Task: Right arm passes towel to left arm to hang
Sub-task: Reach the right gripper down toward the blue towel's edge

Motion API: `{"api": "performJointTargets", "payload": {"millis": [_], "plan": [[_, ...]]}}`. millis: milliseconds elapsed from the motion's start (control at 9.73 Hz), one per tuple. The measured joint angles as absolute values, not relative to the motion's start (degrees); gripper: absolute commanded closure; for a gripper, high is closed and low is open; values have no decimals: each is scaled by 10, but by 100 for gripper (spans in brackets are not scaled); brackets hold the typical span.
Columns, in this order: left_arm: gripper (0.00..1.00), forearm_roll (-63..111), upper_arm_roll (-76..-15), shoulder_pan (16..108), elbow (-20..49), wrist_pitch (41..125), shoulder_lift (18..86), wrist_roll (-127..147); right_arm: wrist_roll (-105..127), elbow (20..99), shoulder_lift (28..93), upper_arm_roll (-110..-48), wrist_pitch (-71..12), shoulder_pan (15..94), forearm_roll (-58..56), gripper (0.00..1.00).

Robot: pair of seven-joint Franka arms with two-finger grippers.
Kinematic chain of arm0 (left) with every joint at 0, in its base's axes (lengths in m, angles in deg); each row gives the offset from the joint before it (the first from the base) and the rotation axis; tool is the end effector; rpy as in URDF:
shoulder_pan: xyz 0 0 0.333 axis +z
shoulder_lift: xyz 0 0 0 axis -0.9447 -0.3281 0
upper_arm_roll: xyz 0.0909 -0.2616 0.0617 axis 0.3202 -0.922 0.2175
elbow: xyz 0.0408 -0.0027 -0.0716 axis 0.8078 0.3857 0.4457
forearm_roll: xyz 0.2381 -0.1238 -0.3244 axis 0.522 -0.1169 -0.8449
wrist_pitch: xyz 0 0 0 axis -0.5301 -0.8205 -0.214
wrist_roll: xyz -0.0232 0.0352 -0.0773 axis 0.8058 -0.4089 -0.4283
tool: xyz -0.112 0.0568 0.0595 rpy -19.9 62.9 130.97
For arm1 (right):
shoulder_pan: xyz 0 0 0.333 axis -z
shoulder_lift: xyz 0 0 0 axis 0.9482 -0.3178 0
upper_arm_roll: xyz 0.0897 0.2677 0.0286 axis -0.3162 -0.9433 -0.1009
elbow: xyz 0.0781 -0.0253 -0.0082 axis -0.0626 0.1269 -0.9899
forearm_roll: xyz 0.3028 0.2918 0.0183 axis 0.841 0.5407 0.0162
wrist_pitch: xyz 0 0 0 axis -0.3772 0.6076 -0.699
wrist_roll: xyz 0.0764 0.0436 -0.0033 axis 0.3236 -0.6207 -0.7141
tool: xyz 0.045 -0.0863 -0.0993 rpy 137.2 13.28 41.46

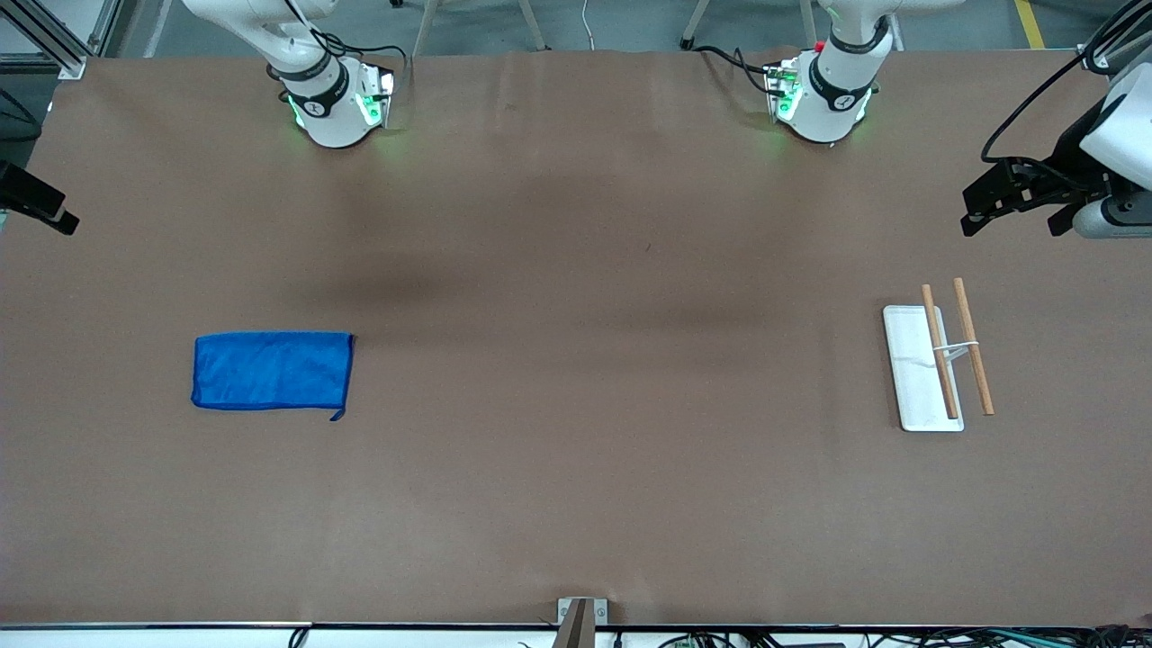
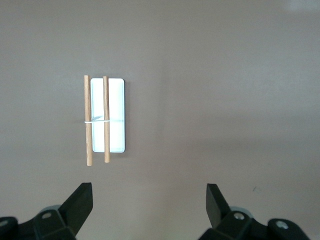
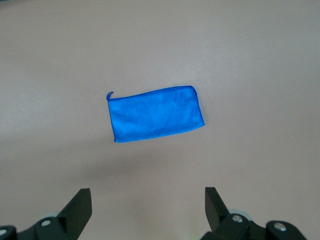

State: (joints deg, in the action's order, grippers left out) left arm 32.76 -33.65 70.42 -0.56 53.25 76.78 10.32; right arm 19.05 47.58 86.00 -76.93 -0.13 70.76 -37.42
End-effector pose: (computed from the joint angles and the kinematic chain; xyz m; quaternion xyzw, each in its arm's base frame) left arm 0.5787 -0.0699 0.5996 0.9998 -0.0036 0.0194 0.0038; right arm 0.5639 -0.0663 0.6017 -0.9964 0.0837 -0.0094 0.0030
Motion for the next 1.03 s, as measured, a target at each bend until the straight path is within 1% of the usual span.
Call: {"api": "performJointTargets", "payload": {"millis": [514, 719, 822, 1027], "plan": [[0, 328, -336, 704, -6, 532, 766, 103, 176, 476, 859, -769, 3, 707, -374, 0], [0, 328, -336, 704, -5, 532, 765, 103, 165, 484, 842, -770, 1, 702, -380, 0], [0, 328, -336, 704, -5, 532, 765, 103, 164, 503, 822, -771, -24, 700, -381, 0], [0, 328, -336, 704, -5, 532, 764, 103, 139, 566, 775, -770, -113, 700, -381, 0]]}}
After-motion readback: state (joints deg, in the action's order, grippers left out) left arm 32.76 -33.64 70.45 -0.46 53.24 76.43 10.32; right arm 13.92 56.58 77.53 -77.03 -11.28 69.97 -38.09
